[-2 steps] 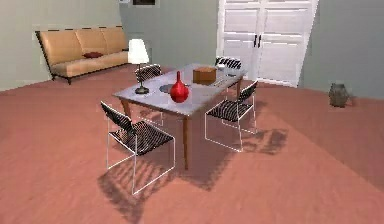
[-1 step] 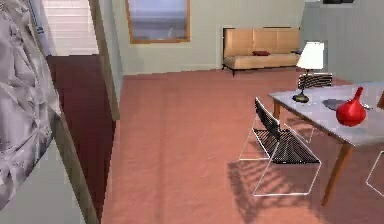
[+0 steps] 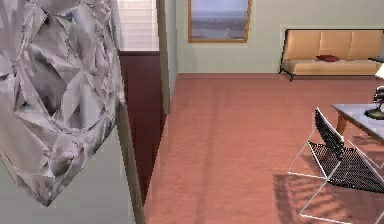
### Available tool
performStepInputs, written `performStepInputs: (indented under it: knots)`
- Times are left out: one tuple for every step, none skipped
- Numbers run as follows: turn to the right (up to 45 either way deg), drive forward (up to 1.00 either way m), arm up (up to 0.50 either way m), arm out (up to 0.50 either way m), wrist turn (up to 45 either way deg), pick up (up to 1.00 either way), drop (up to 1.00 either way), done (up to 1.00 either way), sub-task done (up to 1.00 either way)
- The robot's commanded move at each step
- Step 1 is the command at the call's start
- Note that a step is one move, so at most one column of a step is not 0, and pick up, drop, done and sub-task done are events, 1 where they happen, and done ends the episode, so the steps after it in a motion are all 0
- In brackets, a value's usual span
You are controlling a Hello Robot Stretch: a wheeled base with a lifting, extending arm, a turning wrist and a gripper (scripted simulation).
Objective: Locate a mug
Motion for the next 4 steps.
performStepInputs:
  knots:
    - [0.0, 1.00, 0.00, 0.00, 0.0, 0.00, 0.00, 0.00, 0.00]
    - [-15.0, 0.00, 0.00, 0.00, 0.0, 0.00, 0.00, 0.00, 0.00]
    - [0.0, 0.20, 0.00, 0.00, 0.0, 0.00, 0.00, 0.00, 0.00]
    - [-9.0, 0.00, 0.00, 0.00, 0.0, 0.00, 0.00, 0.00, 0.00]
